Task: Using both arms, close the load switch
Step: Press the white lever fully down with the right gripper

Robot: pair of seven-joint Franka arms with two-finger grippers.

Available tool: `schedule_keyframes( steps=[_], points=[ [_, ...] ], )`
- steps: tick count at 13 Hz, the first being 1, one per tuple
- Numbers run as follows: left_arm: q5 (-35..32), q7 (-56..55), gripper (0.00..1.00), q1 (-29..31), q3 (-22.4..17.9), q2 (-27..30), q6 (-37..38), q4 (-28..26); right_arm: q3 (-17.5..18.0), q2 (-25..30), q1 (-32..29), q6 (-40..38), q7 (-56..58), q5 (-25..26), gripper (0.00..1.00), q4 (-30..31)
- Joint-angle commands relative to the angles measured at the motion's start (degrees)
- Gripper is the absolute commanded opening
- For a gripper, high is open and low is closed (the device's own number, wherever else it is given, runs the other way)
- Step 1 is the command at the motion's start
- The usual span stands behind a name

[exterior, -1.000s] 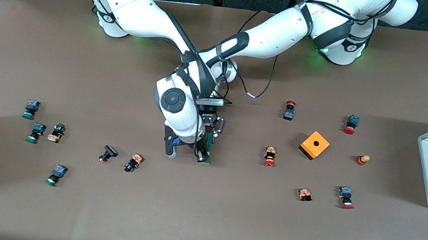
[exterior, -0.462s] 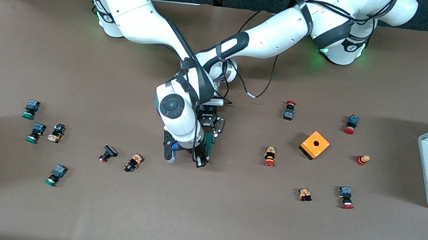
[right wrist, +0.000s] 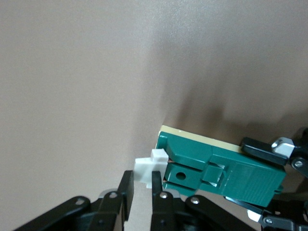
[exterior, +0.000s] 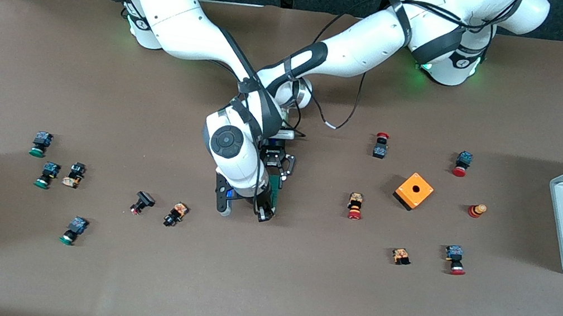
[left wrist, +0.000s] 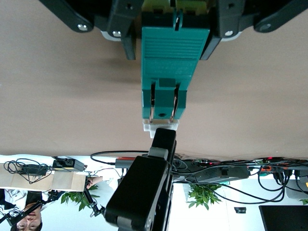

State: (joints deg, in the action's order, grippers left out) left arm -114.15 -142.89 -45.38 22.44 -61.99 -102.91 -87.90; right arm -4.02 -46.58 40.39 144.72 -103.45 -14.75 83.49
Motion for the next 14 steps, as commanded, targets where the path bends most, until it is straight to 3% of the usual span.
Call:
schedule_keyframes(
  steps=[1,14],
  points=[
    [0.9,0.0,0.60,-0.9,-0.4,-0.7,0.9,1.2,0.2,-2.0,-0.3,0.4,1.2,-1.4,0.22,-1.7],
    [0.9,-0.1,0.60,-0.9,-0.4,-0.8,0.9,1.0,0.2,-3.3,-0.3,1.1,1.8,-1.3,0.22,-2.2]
  ],
)
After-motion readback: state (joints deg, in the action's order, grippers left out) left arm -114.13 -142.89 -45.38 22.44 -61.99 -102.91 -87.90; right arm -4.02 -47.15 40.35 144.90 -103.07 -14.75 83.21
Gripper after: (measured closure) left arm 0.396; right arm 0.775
